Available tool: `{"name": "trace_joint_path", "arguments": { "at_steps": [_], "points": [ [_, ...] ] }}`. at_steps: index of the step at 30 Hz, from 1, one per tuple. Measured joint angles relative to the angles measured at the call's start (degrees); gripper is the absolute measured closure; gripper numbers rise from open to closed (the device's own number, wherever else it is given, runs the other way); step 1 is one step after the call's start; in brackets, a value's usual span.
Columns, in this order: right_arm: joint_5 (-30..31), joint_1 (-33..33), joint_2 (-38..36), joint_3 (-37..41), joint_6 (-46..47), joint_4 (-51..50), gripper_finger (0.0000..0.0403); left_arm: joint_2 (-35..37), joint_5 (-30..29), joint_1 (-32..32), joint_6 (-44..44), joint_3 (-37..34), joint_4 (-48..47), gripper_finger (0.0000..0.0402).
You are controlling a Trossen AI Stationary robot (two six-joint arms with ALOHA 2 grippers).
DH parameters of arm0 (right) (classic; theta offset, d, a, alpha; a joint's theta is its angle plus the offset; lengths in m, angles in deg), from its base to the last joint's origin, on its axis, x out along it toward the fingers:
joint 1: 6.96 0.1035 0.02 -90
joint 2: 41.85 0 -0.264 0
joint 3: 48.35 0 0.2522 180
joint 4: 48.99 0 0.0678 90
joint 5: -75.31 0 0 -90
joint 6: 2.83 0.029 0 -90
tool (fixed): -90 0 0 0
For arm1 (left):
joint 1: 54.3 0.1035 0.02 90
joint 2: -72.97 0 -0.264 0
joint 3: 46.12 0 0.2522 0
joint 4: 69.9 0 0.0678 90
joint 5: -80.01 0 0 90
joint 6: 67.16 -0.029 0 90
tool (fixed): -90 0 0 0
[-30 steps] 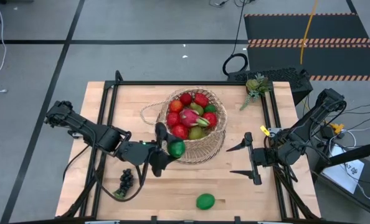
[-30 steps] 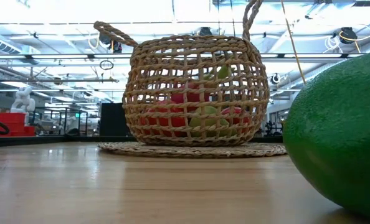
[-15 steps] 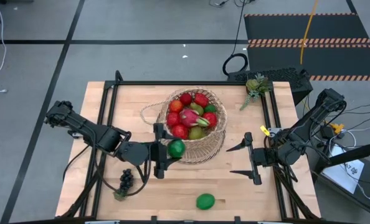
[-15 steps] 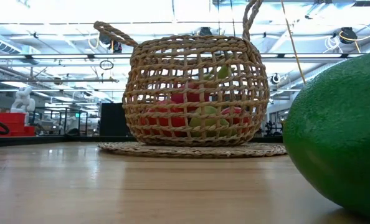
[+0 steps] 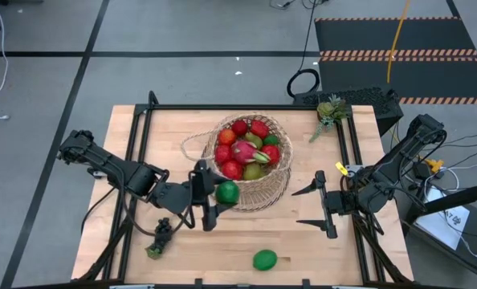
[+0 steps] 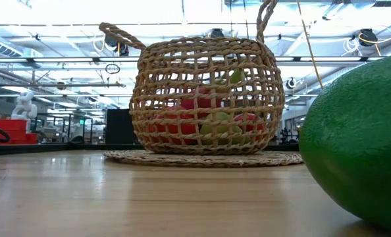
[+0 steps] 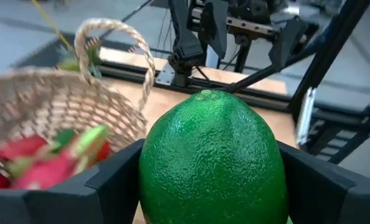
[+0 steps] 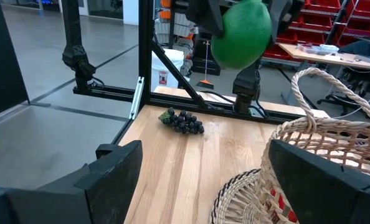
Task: Build produce basket
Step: Put the left green lime into the basket
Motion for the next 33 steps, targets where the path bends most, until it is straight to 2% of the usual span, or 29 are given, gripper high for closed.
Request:
{"name": "trace_joint_path", "arguments": {
  "at_steps": [7,15,25,33],
  "points": [
    [0.00,-0.01,0.00,0.00,-0.93,0.01,0.0060,0.00,2.30,0.00,13.48,0.00,0.00,0.0089],
    [0.00,-0.01,0.01,0.00,-1.53,0.01,0.0060,0.00,3.06,0.00,24.27,0.00,0.00,0.0089],
    [0.07,0.00,0.00,0.00,-5.72,-0.74,0.0060,0.00,2.74,0.02,21.24,0.00,0.17,0.0089],
    [0.17,-0.02,0.00,0.00,-9.69,-0.96,0.0060,0.00,0.72,3.01,17.12,0.00,0.68,0.0089]
  ]
}}
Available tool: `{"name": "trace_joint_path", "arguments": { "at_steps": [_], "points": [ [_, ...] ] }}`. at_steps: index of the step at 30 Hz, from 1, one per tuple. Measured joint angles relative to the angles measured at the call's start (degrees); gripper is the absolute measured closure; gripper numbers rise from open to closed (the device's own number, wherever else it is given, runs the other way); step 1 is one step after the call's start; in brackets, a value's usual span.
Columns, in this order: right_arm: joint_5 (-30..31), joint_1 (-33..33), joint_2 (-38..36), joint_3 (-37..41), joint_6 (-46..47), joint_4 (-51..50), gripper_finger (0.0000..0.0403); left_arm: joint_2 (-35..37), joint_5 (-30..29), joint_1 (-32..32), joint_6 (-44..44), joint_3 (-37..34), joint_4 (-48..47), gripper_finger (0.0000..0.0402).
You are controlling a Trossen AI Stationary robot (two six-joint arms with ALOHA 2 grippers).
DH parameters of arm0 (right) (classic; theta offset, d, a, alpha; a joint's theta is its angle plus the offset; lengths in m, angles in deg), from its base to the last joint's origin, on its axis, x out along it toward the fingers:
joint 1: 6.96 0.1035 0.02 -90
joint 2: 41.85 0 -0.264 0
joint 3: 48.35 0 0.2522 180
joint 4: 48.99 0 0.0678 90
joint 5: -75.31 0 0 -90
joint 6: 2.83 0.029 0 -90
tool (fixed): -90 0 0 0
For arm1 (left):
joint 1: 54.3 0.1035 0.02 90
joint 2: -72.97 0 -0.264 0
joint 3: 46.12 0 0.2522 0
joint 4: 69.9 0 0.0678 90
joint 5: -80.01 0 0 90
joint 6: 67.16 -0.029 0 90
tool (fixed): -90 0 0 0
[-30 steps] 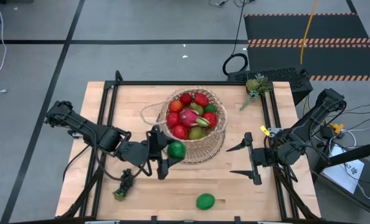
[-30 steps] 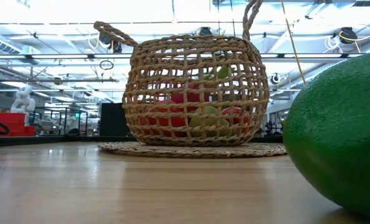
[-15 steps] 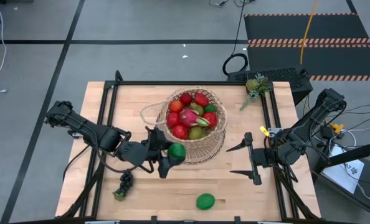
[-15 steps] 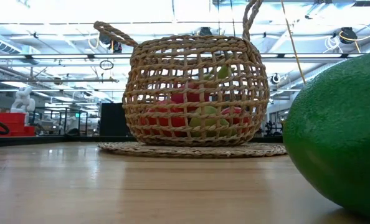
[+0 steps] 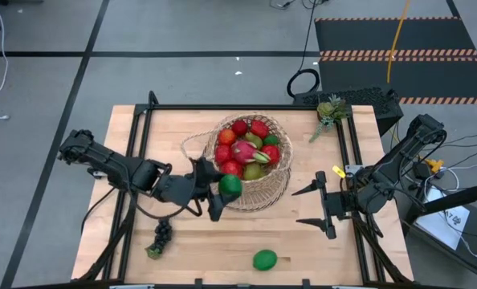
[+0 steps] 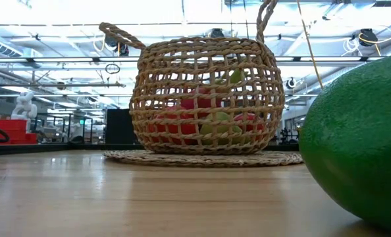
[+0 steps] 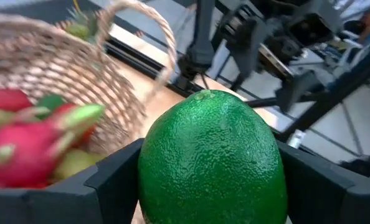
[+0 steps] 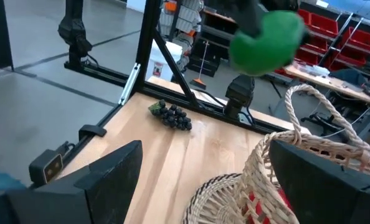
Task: Build produce basket
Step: Put the left green lime into the basket
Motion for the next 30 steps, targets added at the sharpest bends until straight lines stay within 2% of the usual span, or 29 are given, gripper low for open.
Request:
{"name": "trace_joint_path", "arguments": {
  "at_steps": [10,17,24,30],
  "points": [
    [0.45,0.00,0.02,0.00,1.42,-3.27,0.0060,0.00,-0.48,10.16,-15.39,0.00,-0.04,0.0089],
    [3.37,0.00,0.00,0.00,-1.64,-2.49,0.0060,0.00,0.39,19.21,-21.38,-0.52,-2.68,0.0089],
    [3.43,0.00,0.00,0.00,-4.52,-2.06,0.0060,-0.04,0.82,23.07,-21.03,-0.96,-9.80,0.0089],
    [3.47,-0.66,0.00,0.00,-5.44,-0.85,0.0060,-0.04,3.47,22.26,-20.75,-0.96,-10.21,0.0089]
  ]
}}
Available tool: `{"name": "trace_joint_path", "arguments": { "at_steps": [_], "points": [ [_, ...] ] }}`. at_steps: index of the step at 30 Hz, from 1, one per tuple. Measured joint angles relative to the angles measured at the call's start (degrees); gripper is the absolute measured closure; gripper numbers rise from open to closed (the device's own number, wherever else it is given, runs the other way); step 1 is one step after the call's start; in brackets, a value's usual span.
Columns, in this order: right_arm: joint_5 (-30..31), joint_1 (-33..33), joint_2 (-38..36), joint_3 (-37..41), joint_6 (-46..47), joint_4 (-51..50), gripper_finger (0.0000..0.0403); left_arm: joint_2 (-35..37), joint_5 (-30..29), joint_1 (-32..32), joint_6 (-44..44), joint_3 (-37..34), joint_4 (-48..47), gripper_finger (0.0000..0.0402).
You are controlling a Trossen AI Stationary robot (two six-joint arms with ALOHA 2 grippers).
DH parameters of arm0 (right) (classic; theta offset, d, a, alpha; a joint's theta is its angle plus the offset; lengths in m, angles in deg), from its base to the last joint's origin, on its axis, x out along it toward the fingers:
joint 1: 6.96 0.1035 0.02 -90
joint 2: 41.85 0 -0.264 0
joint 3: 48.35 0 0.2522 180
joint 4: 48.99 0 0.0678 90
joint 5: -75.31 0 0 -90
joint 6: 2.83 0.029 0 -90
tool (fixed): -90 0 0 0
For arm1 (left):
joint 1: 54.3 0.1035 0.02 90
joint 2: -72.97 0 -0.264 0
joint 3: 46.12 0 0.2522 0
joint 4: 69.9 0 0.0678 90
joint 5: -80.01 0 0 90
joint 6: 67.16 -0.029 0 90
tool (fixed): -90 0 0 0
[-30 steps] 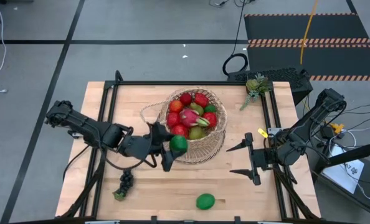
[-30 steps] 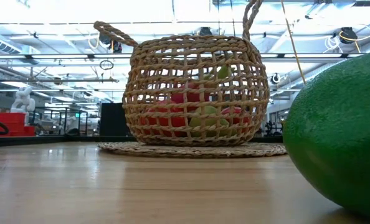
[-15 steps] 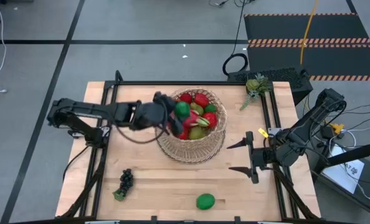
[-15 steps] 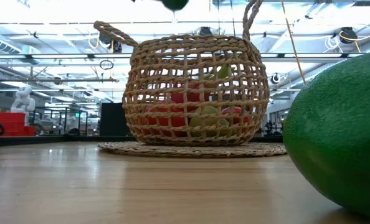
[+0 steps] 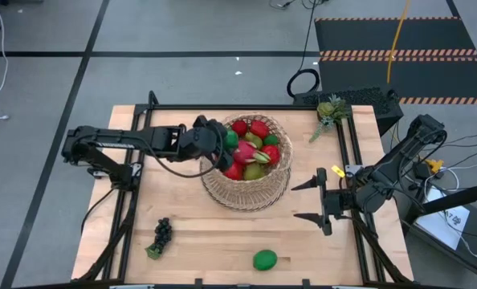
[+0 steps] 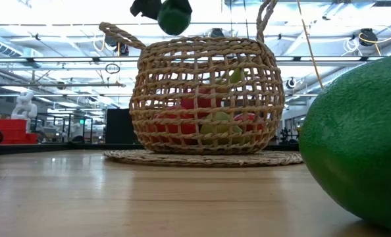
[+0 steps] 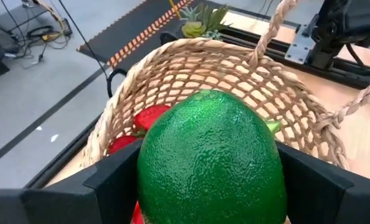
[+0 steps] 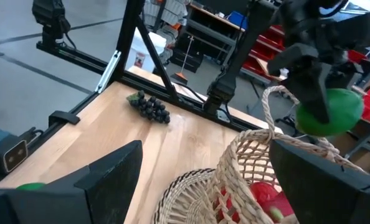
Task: Build produce basket
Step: Put the left green lime into the basket, then put the green lime into the basket
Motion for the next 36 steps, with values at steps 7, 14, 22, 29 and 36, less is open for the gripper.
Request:
{"name": "trace_joint_path", "arguments": {
  "at_steps": [7,14,22,29,36],
  "points": [
    [-0.12,-0.15,0.00,0.00,0.08,1.23,0.0060,-2.77,-0.02,-2.78,-1.91,-0.10,0.64,0.0089],
    [-0.26,-0.15,0.02,0.00,0.07,1.75,0.0060,-6.96,-0.02,-5.26,-4.63,-0.15,-2.20,0.0082],
    [-0.41,-0.15,0.02,0.00,0.28,1.39,0.0060,-8.22,-0.39,-5.29,-3.80,0.02,-1.76,0.0010],
    [-0.17,-0.15,0.02,0.00,3.28,2.30,0.0060,-6.34,-0.22,-6.73,-1.45,3.76,-4.37,0.0014],
    [1.18,1.06,5.99,-0.02,15.92,0.19,0.0060,-2.92,-3.47,-14.44,1.73,5.83,-7.54,0.0056]
  ]
}}
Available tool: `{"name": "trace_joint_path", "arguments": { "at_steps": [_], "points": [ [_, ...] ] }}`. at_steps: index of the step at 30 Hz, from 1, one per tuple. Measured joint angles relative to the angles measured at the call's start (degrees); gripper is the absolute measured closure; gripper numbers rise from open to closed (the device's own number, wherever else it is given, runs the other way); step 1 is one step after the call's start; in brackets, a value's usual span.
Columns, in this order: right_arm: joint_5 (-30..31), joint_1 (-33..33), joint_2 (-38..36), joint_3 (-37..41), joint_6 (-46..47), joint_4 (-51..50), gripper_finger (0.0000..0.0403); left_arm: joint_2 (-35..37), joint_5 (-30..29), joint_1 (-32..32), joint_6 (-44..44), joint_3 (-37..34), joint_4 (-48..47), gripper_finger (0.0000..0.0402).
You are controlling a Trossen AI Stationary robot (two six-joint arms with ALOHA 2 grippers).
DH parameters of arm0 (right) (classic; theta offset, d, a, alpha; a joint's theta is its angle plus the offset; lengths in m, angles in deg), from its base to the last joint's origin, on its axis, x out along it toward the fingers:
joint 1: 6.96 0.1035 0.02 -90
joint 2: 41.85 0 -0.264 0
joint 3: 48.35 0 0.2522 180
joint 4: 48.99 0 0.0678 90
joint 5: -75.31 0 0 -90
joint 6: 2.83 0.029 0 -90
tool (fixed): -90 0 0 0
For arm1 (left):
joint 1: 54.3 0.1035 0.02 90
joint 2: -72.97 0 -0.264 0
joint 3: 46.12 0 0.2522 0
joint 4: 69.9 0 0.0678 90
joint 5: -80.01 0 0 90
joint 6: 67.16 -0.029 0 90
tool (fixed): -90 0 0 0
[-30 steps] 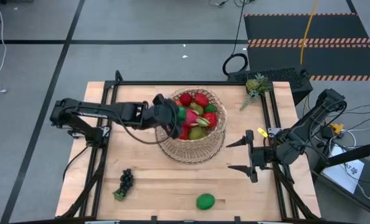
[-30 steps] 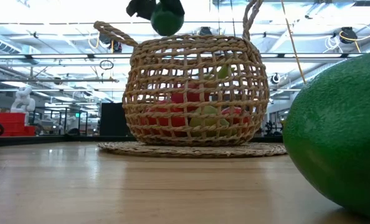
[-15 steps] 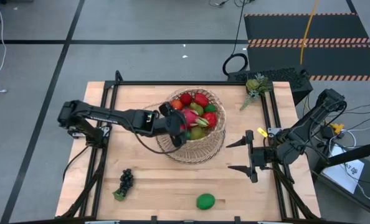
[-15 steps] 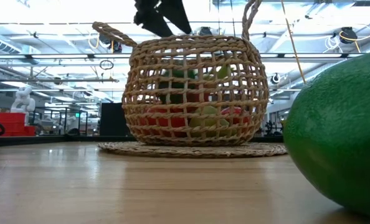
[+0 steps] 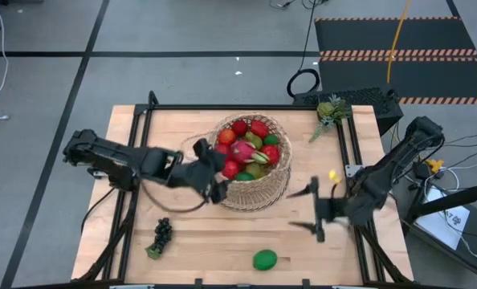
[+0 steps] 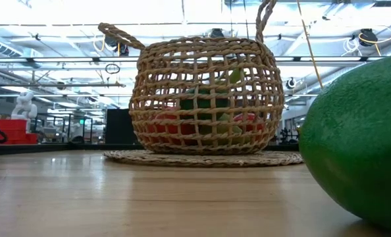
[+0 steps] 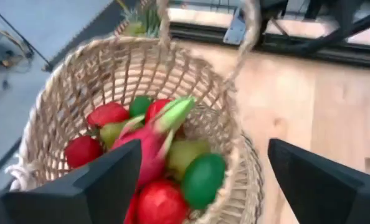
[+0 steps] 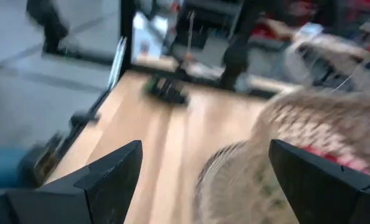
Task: Build produce basket
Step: Put the green lime into the basket
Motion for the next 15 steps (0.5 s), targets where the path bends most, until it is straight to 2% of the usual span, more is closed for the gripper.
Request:
{"name": "trace_joint_path", "arguments": {
  "at_steps": [2,7,15],
  "points": [
    [-0.71,0.43,4.50,0.07,2.63,0.97,0.0060,0.64,-4.14,-3.24,0.48,-0.05,-2.02,0.0070],
    [-7.81,1.16,16.31,-1.16,13.08,1.84,0.0060,0.91,-12.21,-9.79,2.88,-0.54,-3.84,0.0105],
    [-17.03,2.27,31.30,-7.62,23.31,5.27,0.0057,0.87,-14.72,-13.75,4.84,-3.81,-3.55,0.0138]
  ]
}}
